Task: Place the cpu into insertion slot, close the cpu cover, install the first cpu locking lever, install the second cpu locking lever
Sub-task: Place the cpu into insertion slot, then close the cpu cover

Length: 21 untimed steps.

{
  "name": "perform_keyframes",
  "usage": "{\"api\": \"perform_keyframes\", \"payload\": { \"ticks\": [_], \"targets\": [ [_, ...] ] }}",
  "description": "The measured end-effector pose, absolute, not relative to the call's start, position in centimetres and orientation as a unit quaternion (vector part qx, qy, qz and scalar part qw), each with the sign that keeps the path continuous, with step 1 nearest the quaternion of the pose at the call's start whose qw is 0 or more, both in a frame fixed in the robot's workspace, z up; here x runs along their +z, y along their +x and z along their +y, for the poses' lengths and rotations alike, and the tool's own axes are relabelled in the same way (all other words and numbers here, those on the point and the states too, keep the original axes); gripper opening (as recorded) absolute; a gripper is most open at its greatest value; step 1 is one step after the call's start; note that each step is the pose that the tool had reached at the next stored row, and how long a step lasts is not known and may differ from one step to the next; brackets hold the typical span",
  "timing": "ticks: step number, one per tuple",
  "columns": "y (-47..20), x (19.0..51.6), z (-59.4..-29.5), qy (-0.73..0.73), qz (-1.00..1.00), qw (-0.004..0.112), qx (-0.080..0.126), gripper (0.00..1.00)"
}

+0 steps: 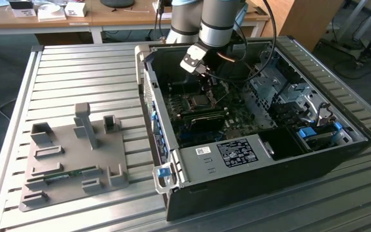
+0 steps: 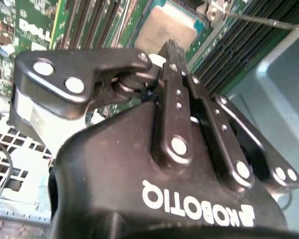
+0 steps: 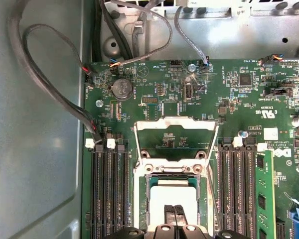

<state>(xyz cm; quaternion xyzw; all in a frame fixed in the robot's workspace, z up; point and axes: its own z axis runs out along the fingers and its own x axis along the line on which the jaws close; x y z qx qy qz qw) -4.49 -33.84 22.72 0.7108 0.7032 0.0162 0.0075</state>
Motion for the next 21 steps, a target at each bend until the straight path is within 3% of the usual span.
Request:
{"api": "perform_keyframes", "payload": {
  "ticks": [21],
  "targets": [
    [-4.5, 24.1, -33.8, 0.711, 0.703, 0.008, 0.016, 0.11]
  ]
}}
